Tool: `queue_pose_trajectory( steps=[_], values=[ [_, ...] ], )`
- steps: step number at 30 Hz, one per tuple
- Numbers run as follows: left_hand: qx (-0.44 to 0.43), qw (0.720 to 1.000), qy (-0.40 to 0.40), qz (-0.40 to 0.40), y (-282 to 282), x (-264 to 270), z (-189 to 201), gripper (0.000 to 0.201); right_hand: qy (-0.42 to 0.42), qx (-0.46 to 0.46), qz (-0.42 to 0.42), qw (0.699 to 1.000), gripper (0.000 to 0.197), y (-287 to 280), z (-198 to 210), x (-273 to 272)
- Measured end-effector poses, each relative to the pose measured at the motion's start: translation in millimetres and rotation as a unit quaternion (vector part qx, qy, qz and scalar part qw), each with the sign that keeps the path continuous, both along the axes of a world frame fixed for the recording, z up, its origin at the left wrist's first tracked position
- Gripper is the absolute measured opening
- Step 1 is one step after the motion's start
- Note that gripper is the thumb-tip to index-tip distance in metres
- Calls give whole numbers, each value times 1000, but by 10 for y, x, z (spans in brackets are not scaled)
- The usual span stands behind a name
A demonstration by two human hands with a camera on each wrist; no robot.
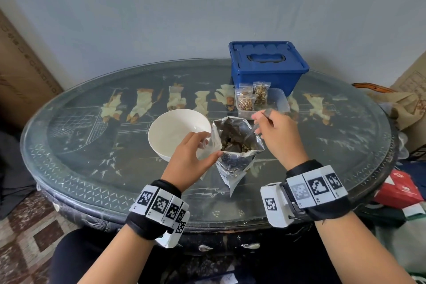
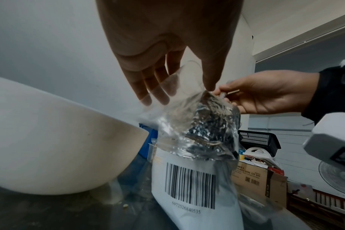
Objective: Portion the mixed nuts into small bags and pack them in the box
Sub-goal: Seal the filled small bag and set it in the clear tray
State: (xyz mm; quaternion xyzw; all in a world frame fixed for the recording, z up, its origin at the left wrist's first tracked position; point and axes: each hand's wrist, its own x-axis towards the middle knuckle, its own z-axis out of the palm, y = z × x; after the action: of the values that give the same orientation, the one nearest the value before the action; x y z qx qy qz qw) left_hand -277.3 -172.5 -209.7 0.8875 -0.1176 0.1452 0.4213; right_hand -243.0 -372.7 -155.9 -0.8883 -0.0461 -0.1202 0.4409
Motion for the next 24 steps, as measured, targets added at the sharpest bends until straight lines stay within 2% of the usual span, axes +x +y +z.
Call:
queue_pose_trajectory(
  steps=[3,6,10,15,24],
  values=[
    [-3,1000,12,3,-25,22,8,48,-73,-33,53,995,25,2,41,-33],
    [-7,1000,21,5,-40,35,6,50,-166,-99,114,975,34,-43,44,-33],
    [-24,999,38,17,-67,49,-8,53,-191,-143,161,958,34,-56,-26,-54],
    [-31,998,50,20,-123,51,-14,51,-193,-189,140,953,36,-8,-177,-78],
    [-40,997,57,18,-129,37,-26,49,-142,-132,49,980,25,32,-347,-35]
  ],
)
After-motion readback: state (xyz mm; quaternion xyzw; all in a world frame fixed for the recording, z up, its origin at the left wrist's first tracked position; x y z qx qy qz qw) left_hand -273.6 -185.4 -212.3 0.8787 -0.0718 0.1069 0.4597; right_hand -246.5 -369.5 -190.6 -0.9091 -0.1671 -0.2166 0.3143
